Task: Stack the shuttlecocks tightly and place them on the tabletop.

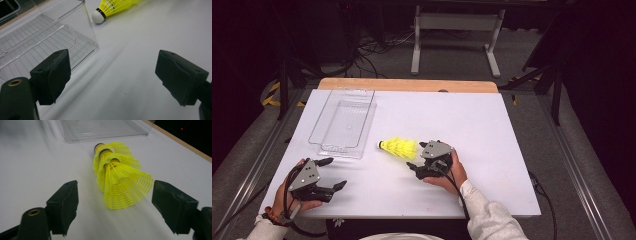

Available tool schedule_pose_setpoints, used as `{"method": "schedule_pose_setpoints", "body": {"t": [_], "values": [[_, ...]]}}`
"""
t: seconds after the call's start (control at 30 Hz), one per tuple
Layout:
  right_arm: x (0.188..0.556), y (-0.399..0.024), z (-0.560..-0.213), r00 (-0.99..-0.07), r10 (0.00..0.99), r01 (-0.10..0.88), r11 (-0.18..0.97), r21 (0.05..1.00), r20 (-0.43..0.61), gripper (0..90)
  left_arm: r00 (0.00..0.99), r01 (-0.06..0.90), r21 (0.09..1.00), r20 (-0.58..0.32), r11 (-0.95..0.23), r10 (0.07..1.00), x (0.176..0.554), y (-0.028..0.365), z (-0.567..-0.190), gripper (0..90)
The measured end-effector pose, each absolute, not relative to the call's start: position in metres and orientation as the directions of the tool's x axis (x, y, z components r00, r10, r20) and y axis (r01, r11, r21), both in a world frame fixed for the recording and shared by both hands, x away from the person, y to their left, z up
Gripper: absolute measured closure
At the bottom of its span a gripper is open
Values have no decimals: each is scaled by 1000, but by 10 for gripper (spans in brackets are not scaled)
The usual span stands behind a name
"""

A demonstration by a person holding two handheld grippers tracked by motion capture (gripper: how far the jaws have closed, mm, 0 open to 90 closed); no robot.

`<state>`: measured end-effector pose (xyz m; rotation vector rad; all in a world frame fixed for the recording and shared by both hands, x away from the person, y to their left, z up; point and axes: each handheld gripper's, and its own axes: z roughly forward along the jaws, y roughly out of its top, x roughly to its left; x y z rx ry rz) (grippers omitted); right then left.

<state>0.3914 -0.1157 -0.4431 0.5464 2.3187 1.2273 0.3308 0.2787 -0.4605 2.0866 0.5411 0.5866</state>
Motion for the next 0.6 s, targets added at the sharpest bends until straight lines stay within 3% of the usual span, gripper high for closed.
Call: {"method": "schedule_pose_setpoints", "body": {"t": [0.47, 0.6], "values": [[386, -120, -442, -814, 544, 115, 491, 863, -201, 64, 794, 158, 839, 206, -521, 572, 331, 278, -460, 142], [386, -121, -442, -807, 557, 124, 482, 867, -195, 66, 794, 157, 839, 206, -521, 572, 331, 278, -460, 142]]}}
